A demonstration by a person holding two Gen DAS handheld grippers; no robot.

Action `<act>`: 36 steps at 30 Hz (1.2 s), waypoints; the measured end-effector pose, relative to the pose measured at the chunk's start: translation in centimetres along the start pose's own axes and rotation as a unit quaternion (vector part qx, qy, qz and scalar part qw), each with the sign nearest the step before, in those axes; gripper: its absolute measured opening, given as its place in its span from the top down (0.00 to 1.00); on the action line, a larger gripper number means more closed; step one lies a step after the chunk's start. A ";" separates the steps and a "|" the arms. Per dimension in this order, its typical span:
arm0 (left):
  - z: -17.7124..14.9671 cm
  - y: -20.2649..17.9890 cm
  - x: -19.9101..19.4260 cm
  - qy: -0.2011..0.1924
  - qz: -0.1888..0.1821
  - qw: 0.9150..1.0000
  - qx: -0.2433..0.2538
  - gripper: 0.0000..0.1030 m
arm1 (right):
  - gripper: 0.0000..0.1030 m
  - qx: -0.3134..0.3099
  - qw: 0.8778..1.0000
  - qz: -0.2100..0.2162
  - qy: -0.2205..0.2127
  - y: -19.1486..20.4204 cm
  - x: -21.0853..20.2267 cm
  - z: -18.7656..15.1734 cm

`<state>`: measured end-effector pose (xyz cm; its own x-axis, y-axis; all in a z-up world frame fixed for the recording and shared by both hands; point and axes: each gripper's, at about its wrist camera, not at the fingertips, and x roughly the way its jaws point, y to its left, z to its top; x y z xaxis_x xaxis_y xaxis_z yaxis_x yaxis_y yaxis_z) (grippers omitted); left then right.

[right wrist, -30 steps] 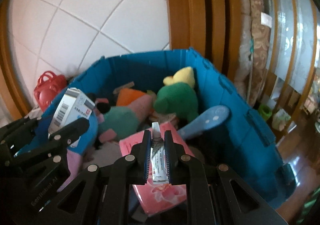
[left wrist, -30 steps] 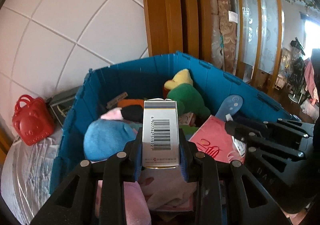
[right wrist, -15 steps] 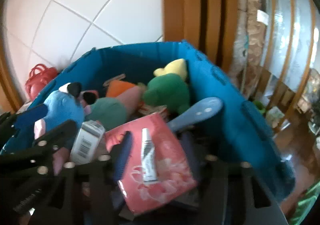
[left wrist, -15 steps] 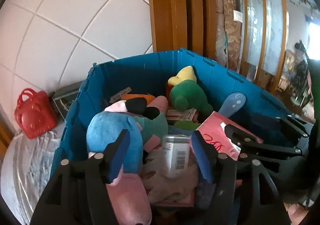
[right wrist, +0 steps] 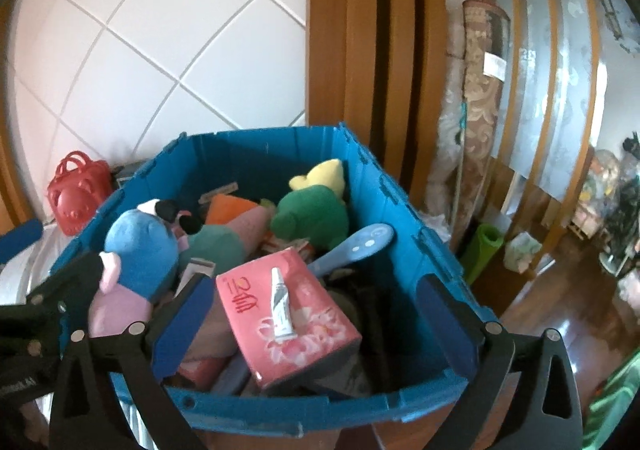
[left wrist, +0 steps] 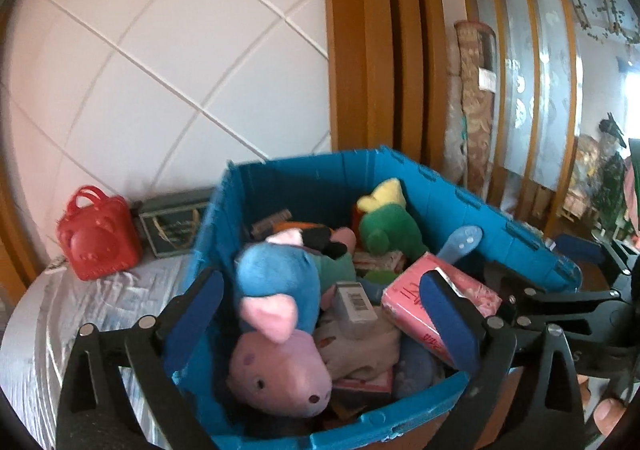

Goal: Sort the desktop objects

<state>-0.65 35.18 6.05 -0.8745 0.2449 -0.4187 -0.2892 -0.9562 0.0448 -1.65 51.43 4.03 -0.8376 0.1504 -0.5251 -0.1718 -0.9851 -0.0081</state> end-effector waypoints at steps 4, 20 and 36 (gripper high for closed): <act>0.0 0.1 -1.4 -0.008 0.018 1.000 -0.006 0.02 | 0.00 0.003 1.000 0.004 -0.002 0.0 -1.6 -0.4; -0.3 0.4 -4.1 0.013 0.024 1.000 -0.016 0.01 | 0.00 0.014 1.000 0.007 -0.011 0.2 -5.5 -1.2; -0.6 1.7 -5.8 0.016 0.037 0.999 -0.029 0.01 | 0.00 -0.011 1.000 0.024 -0.013 1.8 -6.3 -1.0</act>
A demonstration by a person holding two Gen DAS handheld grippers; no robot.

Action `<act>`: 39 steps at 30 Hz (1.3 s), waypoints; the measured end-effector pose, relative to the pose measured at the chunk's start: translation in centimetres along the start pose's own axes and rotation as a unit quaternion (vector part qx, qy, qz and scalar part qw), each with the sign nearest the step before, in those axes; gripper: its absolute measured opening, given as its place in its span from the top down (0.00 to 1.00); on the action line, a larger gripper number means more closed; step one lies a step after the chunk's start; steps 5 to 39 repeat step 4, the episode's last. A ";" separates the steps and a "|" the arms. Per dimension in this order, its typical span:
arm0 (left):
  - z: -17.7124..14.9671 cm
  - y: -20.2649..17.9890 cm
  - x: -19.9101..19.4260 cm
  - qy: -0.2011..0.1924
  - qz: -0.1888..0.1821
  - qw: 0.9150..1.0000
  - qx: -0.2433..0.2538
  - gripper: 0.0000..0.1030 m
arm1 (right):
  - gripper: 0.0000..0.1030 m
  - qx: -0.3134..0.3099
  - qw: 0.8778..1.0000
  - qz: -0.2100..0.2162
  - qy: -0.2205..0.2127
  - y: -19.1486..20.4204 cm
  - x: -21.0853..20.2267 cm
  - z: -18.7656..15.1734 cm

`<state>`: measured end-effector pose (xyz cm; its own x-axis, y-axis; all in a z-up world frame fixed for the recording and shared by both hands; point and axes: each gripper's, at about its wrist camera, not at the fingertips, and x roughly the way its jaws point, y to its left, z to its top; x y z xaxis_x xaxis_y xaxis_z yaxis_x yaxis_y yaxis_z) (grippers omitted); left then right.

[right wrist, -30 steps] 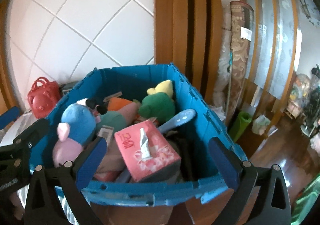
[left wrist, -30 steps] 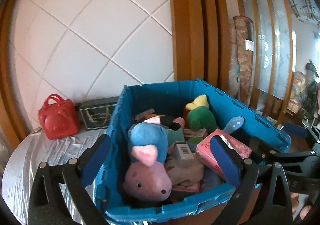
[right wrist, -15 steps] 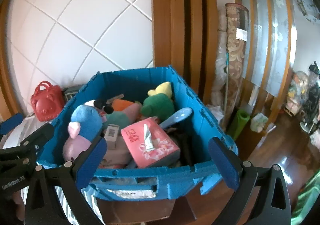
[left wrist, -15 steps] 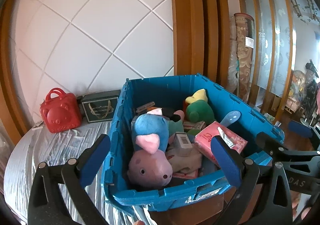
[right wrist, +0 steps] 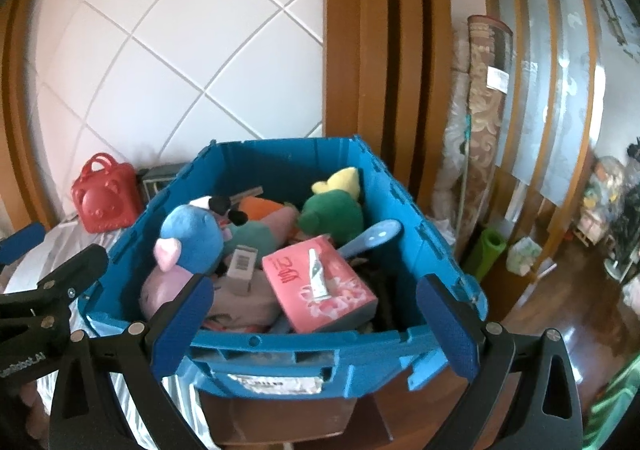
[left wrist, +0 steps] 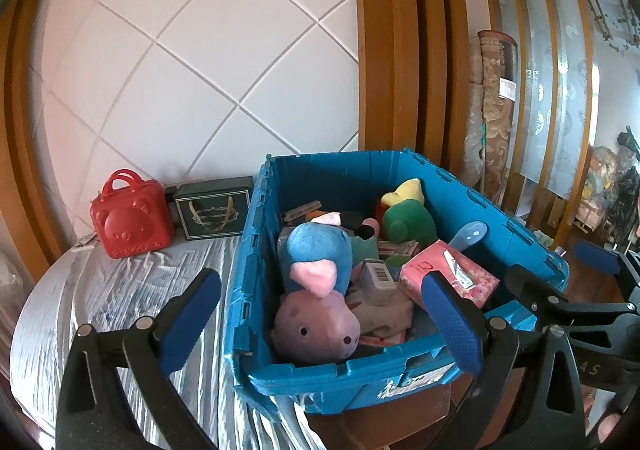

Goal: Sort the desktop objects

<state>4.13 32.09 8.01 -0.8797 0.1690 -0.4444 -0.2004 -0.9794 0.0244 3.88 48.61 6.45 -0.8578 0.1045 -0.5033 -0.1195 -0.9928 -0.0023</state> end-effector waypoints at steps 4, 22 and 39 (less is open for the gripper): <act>-0.1 0.3 -0.1 0.000 -0.001 1.000 -0.003 0.01 | 0.00 -0.001 1.000 0.005 0.002 0.3 0.2 -0.1; -0.1 0.3 -0.1 0.000 -0.001 1.000 -0.003 0.01 | 0.00 -0.001 1.000 0.005 0.002 0.3 0.2 -0.1; -0.1 0.3 -0.1 0.000 -0.001 1.000 -0.003 0.01 | 0.00 -0.001 1.000 0.005 0.002 0.3 0.2 -0.1</act>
